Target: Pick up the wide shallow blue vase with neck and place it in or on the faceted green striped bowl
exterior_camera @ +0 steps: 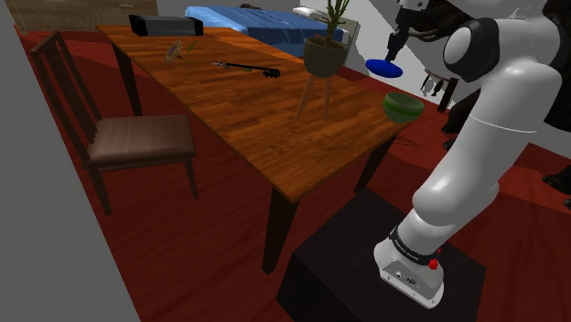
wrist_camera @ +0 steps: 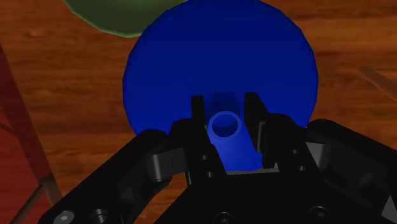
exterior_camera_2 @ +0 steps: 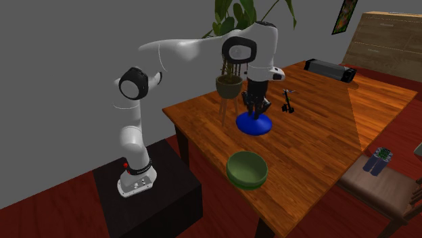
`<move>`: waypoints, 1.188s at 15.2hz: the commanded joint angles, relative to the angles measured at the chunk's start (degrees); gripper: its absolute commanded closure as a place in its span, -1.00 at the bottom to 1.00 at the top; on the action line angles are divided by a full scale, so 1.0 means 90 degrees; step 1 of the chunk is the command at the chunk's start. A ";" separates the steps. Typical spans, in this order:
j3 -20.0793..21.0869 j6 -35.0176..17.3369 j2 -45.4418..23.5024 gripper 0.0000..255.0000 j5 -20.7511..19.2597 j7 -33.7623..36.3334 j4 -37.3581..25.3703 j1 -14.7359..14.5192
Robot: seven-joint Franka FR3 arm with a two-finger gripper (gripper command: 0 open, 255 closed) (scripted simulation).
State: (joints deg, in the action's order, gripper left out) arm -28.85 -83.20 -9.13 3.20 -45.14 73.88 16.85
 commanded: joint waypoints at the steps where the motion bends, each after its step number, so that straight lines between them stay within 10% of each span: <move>1: -0.0111 0.0110 -0.0003 1.00 0.0025 -0.0281 -0.0110 0.0173; 11: -0.0709 0.0602 -0.0249 1.00 0.0299 -0.1801 -0.0788 0.1215; 18: -0.0646 -0.0192 0.0194 1.00 0.0019 -0.1653 0.0377 0.0983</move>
State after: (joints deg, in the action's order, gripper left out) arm -34.75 -83.80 -7.85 3.66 -60.21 75.80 25.95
